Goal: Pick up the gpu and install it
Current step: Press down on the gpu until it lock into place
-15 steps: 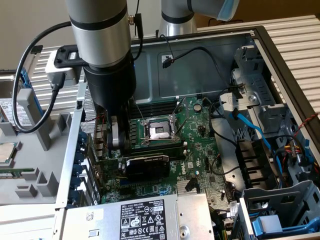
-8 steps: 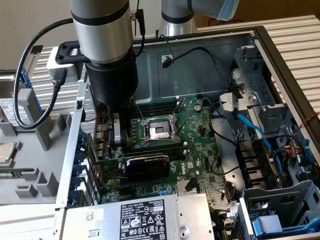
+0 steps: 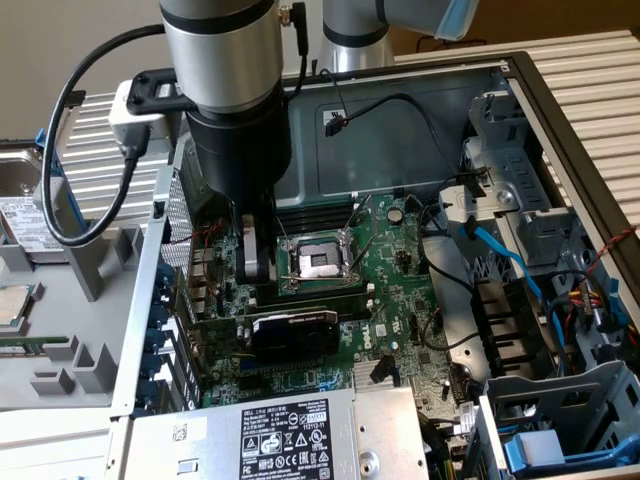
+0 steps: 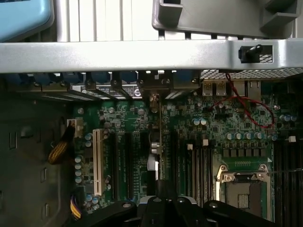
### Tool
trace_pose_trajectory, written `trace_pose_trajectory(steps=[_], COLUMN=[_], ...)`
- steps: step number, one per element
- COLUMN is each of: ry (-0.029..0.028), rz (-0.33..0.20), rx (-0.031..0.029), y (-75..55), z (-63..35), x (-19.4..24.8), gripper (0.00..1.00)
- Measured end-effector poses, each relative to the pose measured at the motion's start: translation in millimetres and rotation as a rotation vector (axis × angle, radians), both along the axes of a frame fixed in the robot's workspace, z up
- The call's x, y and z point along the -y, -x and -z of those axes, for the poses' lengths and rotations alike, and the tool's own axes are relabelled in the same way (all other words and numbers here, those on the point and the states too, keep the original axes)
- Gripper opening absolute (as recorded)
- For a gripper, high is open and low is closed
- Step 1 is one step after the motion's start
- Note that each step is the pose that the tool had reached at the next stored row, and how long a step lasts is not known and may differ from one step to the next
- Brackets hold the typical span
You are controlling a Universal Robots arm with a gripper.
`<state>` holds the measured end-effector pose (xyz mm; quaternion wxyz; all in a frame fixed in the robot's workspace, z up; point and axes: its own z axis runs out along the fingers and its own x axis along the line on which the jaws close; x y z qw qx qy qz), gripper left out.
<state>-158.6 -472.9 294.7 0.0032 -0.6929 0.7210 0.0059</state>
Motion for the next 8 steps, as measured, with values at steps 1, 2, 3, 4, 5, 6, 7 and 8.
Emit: trace_pose_trajectory(steps=[1, 2, 3, 4, 5, 6, 7, 8], ry=[0.0, 0.0, 0.0, 0.0003, 0.0003, 0.0003, 0.0004, 0.0004], rz=[0.0, 0.0, 0.0, 0.0, 0.0, 0.0, 0.0, 0.0], rx=[0.0, 0.0, 0.0, -0.0001, 0.0, 0.0, -0.0001, 0.0], y=[-2.0, -3.7, -5.2, -5.9, -6.0, -6.0, -6.1, -6.1], z=[-0.5, -1.0, -1.3, -1.5, -1.5, -1.5, -1.5, -1.5], x=[-0.2, -0.3, -0.4, -0.4, -0.3, -0.4, -0.4, -0.4], gripper=[0.11, 0.11, 0.11, 0.11, 0.11, 0.11, 0.11, 0.11])
